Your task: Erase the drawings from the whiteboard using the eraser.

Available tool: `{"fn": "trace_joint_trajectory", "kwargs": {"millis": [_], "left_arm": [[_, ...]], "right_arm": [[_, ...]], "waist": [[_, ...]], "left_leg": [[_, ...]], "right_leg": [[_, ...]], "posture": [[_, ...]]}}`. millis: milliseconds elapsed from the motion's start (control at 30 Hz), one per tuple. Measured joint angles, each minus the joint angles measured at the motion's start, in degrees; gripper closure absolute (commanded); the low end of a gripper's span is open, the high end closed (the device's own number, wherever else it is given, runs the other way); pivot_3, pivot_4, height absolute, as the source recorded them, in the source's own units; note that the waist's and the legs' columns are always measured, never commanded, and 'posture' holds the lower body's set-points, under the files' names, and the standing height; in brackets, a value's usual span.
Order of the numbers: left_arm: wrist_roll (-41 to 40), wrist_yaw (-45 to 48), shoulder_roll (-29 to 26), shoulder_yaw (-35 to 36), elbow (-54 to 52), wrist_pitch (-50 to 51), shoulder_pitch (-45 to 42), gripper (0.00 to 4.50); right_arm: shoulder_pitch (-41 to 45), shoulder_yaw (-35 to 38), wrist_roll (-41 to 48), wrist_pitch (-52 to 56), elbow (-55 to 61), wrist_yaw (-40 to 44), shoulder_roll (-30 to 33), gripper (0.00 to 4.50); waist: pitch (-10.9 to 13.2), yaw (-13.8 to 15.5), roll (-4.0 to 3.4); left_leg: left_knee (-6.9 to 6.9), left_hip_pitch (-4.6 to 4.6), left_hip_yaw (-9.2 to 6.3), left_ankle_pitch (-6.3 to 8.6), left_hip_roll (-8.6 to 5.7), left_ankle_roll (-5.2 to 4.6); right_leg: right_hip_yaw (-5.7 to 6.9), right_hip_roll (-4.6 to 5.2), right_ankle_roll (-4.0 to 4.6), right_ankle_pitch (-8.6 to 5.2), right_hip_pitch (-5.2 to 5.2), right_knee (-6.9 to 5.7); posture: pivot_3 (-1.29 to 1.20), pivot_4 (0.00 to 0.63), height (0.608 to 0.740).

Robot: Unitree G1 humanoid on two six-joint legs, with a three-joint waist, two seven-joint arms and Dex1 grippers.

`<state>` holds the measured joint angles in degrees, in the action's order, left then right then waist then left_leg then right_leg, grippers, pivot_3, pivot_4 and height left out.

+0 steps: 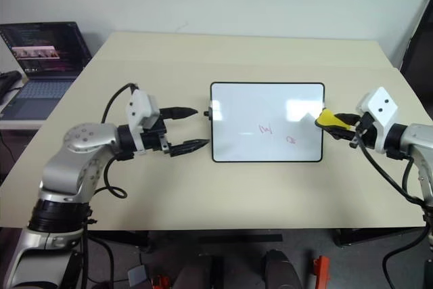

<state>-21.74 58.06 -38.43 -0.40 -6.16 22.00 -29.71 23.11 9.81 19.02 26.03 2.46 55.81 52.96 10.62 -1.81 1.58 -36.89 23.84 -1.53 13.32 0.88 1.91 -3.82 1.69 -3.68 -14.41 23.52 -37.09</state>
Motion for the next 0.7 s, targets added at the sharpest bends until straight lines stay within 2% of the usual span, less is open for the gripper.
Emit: {"fn": "trace_joint_trajectory", "kwargs": {"millis": [167,300,433,567,700], "left_arm": [[0.0,0.0,0.3,-0.1,-0.1,0.0,0.1,0.0],[0.1,0.1,0.7,-0.6,0.0,-0.1,0.2,0.0],[0.4,0.1,1.1,-1.4,0.1,-0.3,0.3,0.0],[0.9,0.1,1.1,-1.7,0.6,-0.9,0.8,0.0],[1.5,0.0,1.1,-1.8,0.8,-1.0,1.1,0.0]], "right_arm": [[0.9,-1.5,0.2,0.1,1.1,-0.6,-2.9,3.4],[4.4,-7.3,-0.9,-0.7,3.6,-5.2,-12.7,3.4],[9.8,-14.6,-8.8,-5.6,0.9,-13.5,-21.8,3.4],[11.5,-19.5,-15.1,-9.5,-4.7,-17.6,-25.5,3.4],[13.6,-21.8,-19.7,-13.0,-10.2,-19.5,-26.0,3.4]], "waist": [[0.0,-0.2,0.0],[0.0,-0.6,-0.01],[0.0,-0.7,-0.02],[0.0,0.1,-0.02],[0.0,0.1,-0.02]], "left_leg": [[-0.03,-0.03,0.0,0.0,0.02,0.0],[-0.06,-0.07,0.0,-0.01,0.06,0.01],[-0.07,-0.05,-0.02,-0.01,0.04,0.02],[-0.07,-0.02,-0.04,-0.01,0.02,0.02],[-0.09,-0.05,-0.01,-0.01,-0.02,0.02]], "right_leg": [[-0.02,-0.02,0.01,0.0,0.0,-0.06],[-0.05,-0.09,0.02,0.01,0.0,-0.16],[-0.03,-0.07,0.03,0.02,0.02,-0.2],[0.02,-0.03,0.04,0.02,0.03,-0.18],[0.01,0.02,0.04,0.03,0.01,-0.21]], "posture": [[0.0,0.15,0.74],[0.0,0.15,0.74],[0.0,0.15,0.74],[0.0,0.15,0.74],[0.0,0.15,0.74]]}}
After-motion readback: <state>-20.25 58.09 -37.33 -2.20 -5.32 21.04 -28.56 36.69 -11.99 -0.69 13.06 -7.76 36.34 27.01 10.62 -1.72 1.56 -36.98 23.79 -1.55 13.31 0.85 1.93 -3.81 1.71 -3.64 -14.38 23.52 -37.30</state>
